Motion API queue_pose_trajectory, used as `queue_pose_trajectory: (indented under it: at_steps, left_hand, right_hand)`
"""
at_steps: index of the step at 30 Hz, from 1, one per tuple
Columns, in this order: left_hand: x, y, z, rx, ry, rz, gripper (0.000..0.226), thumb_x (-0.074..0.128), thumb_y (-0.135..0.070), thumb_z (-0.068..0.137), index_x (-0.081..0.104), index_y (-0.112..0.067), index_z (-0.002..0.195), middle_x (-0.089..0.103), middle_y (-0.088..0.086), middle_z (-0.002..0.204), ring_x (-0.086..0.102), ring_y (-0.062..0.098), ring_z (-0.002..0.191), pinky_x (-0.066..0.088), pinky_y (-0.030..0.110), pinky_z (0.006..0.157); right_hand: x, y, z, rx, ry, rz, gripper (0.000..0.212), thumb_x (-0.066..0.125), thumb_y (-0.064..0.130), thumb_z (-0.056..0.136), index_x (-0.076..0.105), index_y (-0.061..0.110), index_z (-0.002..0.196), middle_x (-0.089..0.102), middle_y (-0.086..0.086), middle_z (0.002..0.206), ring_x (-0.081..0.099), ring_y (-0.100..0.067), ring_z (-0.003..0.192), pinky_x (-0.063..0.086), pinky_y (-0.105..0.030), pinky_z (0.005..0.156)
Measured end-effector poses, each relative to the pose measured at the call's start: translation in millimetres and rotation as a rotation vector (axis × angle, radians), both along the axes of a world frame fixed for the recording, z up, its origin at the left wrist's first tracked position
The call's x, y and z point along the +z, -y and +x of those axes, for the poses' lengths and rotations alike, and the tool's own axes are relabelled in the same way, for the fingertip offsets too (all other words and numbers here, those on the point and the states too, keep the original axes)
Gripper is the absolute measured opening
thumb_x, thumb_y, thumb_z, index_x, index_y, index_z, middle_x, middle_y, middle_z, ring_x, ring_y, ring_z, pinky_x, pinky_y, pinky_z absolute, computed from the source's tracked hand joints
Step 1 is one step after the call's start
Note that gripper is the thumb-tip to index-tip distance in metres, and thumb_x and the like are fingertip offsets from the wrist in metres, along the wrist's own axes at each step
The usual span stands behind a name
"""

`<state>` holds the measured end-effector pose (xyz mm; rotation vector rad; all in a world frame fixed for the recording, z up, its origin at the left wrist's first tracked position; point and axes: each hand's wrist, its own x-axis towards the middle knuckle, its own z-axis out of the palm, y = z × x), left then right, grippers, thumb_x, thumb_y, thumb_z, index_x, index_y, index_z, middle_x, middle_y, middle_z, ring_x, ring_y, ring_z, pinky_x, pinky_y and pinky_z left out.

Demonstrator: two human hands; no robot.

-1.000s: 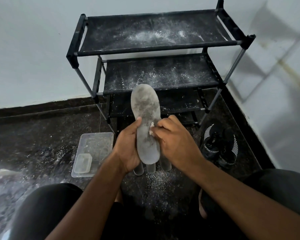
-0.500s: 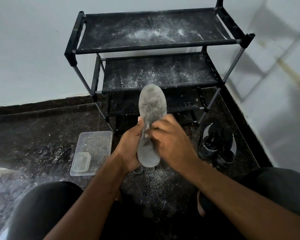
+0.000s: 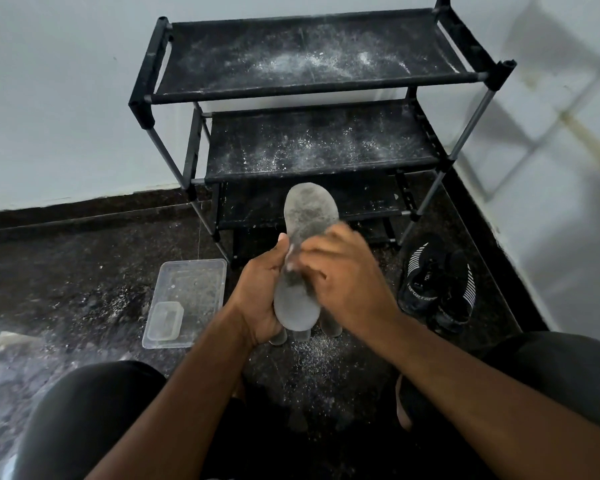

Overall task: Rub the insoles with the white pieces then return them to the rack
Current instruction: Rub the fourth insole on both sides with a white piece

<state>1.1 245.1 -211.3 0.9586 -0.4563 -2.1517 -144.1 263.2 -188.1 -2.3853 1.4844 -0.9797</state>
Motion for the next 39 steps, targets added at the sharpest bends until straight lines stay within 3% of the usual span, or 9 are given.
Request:
queue_pose_trajectory:
  at_steps: [3,8,12,17,22,27,33,36,39]
  left_hand:
    - [1.8,-1.4,-4.1,-0.034,-0.022,-0.010,0.056,0.033,-0.048,0.109,0.067,-0.005,0.119,0.074,0.016,0.102,0.074,0.027,0.089,0.063,0.038,0.077]
    - [1.5,1.9,2.0,-0.019,-0.007,0.030,0.067,0.037,-0.051,0.107,0.058,0.003,0.140,0.053,0.023,0.149,0.051,0.031,0.137,0.035,0.043,0.120]
    - [5.9,1.2,-1.0,0.011,-0.053,0.011,0.054,0.042,-0.046,0.105,0.061,-0.003,0.131,0.067,0.013,0.114,0.065,0.025,0.102,0.052,0.038,0.094]
    - [-1.3,3.0,3.6,-0.029,0.003,0.035,0.068,0.033,-0.053,0.108,0.057,0.001,0.142,0.056,0.020,0.147,0.047,0.033,0.142,0.030,0.045,0.123]
    - [3.7,4.6,3.4,0.039,-0.035,0.007,0.056,0.037,-0.046,0.107,0.062,-0.003,0.132,0.067,0.016,0.124,0.066,0.025,0.110,0.054,0.037,0.098]
    - [2.0,7.2,8.0,-0.047,-0.011,0.002,0.074,0.023,-0.057,0.108,0.049,0.000,0.147,0.055,0.019,0.149,0.050,0.028,0.141,0.047,0.035,0.112]
    - [6.1,5.8,4.9,0.038,-0.041,0.019,0.062,0.033,-0.050,0.109,0.057,0.000,0.138,0.064,0.017,0.131,0.064,0.027,0.113,0.050,0.042,0.103]
    - [9.4,4.7,4.5,-0.025,-0.025,0.010,0.071,0.024,-0.056,0.109,0.054,-0.001,0.142,0.062,0.018,0.140,0.067,0.024,0.116,0.055,0.036,0.100]
    - [5.6,6.5,10.2,-0.059,-0.068,0.006,0.081,0.021,-0.063,0.106,0.047,0.001,0.149,0.053,0.018,0.151,0.057,0.025,0.132,0.040,0.036,0.118]
  right_hand:
    - [0.4,4.7,-5.0,-0.129,0.055,-0.015,0.015,0.063,0.020,0.087,0.076,0.016,0.093,0.068,0.008,0.091,0.047,-0.014,0.090,0.046,-0.038,0.077]
    - [4.4,-14.1,20.0,0.175,0.067,0.027,0.029,0.049,0.019,0.085,0.075,0.006,0.079,0.069,-0.003,0.082,0.041,-0.009,0.085,0.034,-0.021,0.077]
    - [-1.3,3.4,-6.2,-0.076,-0.021,0.039,0.021,0.058,0.024,0.087,0.076,0.016,0.090,0.066,0.009,0.090,0.044,-0.013,0.090,0.045,-0.037,0.077]
    - [1.9,-18.1,22.4,0.202,0.193,0.070,0.007,0.071,-0.003,0.078,0.073,0.003,0.077,0.067,-0.006,0.081,0.044,-0.008,0.084,0.034,-0.010,0.085]
    - [-1.0,-3.7,6.2,0.021,0.016,0.024,0.007,0.070,0.015,0.084,0.077,0.016,0.081,0.067,0.010,0.083,0.044,-0.009,0.087,0.040,-0.032,0.076]
    - [8.1,-22.3,20.5,0.233,0.221,0.206,0.012,0.071,0.002,0.082,0.078,0.011,0.085,0.069,-0.003,0.090,0.048,0.005,0.093,0.042,-0.017,0.089]
    - [2.0,-3.6,2.8,0.029,0.020,0.079,0.006,0.072,0.017,0.084,0.077,0.016,0.081,0.066,0.011,0.084,0.040,-0.007,0.086,0.043,-0.037,0.076]
    - [3.4,-20.4,18.4,0.167,0.158,0.162,0.006,0.071,0.009,0.085,0.077,0.011,0.084,0.065,0.004,0.086,0.042,0.001,0.088,0.040,-0.019,0.083]
    - [1.3,-22.4,24.3,0.218,0.179,0.145,0.008,0.070,0.007,0.086,0.076,0.010,0.084,0.063,0.002,0.087,0.040,0.001,0.089,0.036,-0.013,0.083]
